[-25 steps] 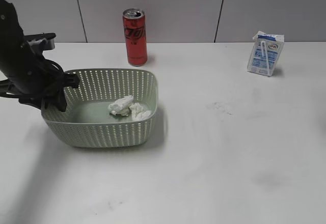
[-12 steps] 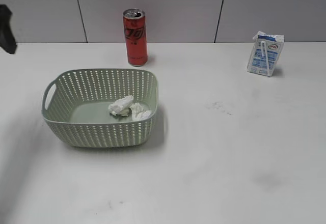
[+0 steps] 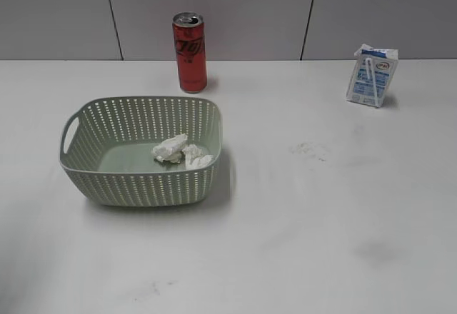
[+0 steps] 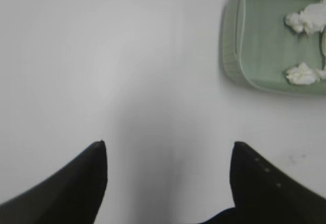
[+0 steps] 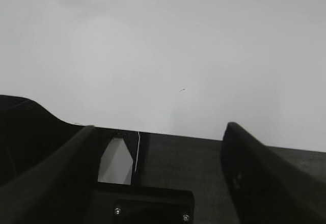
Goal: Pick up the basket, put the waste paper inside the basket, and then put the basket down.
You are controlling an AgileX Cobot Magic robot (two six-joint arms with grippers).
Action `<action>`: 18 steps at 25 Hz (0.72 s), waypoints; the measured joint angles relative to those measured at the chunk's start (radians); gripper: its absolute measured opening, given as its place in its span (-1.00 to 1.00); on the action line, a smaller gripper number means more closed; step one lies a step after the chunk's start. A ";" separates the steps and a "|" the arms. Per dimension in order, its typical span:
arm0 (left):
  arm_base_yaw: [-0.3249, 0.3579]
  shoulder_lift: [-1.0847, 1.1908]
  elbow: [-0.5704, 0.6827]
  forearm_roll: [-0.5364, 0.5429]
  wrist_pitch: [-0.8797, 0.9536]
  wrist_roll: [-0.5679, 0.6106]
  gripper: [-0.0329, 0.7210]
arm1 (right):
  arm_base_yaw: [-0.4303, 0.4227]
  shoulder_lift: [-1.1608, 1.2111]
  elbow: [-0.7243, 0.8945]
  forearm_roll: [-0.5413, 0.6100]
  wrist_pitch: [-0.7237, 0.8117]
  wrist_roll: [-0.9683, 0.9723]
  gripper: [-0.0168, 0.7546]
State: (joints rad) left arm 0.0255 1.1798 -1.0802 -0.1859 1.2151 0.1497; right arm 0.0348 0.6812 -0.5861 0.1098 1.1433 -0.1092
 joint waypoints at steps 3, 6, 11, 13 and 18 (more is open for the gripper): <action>-0.001 -0.143 0.132 -0.005 0.002 0.004 0.59 | 0.000 -0.161 0.052 0.000 -0.009 0.000 0.48; -0.001 -0.293 0.267 -0.006 0.003 0.005 0.58 | 0.000 -0.301 0.058 0.000 -0.033 0.000 0.48; -0.001 -0.573 0.441 -0.006 -0.053 0.008 0.57 | 0.000 -0.495 0.083 -0.014 -0.083 0.016 0.48; -0.001 -0.703 0.486 -0.006 -0.075 0.008 0.57 | 0.000 -0.555 0.084 -0.034 -0.089 0.036 0.48; -0.001 -0.979 0.514 -0.006 -0.090 0.008 0.55 | 0.000 -0.635 0.084 -0.043 -0.090 0.049 0.48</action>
State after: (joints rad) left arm 0.0246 0.2009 -0.5666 -0.1915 1.1252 0.1579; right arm 0.0348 0.0461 -0.5021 0.0667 1.0538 -0.0603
